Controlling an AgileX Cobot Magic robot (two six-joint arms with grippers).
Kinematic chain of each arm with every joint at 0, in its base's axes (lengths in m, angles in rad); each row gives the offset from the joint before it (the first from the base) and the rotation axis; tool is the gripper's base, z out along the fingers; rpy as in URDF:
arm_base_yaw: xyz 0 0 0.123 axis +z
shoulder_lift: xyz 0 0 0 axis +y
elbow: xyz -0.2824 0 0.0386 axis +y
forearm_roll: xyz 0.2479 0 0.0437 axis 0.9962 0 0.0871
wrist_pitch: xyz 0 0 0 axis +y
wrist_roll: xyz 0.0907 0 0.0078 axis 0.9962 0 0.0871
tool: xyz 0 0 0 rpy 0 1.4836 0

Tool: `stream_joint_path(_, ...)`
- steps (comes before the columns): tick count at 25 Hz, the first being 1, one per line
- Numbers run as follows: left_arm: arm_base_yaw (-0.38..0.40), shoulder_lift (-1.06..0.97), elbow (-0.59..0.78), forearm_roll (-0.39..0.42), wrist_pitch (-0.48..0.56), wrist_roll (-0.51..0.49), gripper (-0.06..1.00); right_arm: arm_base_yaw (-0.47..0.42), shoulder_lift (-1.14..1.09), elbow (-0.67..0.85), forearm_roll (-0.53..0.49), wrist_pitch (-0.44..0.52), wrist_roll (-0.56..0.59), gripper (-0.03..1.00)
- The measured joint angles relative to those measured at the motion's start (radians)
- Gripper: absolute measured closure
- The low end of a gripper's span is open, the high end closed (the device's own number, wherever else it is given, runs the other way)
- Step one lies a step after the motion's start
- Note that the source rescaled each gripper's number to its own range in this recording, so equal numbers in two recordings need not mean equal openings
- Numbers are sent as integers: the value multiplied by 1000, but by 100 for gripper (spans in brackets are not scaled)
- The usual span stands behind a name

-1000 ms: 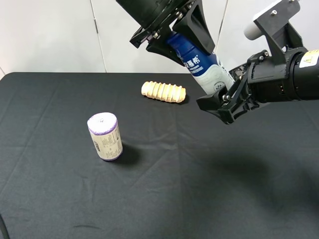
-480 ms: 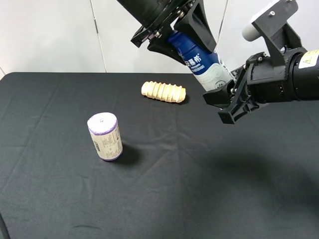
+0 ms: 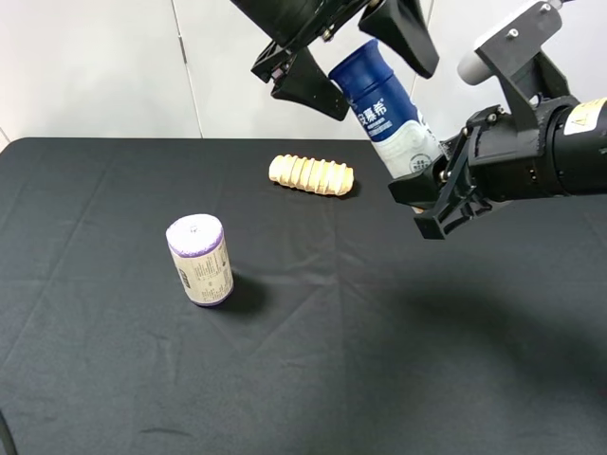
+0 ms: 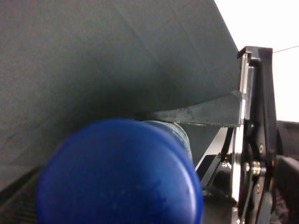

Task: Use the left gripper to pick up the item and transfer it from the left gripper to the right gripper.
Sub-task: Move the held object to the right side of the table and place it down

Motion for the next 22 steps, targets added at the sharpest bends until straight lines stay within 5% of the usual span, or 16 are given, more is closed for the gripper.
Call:
stream_joint_path(2,0,0,0,0,0,0,-1,0,0,0,0,1,0,97)
stream_joint_path(12,0,-41,0,8,5,0,-5,0,0,0,0,2,0,97)
stream_joint_path(22,0,-242,-3,276,45,-116,-5,0,0,0,1,-7,0,97)
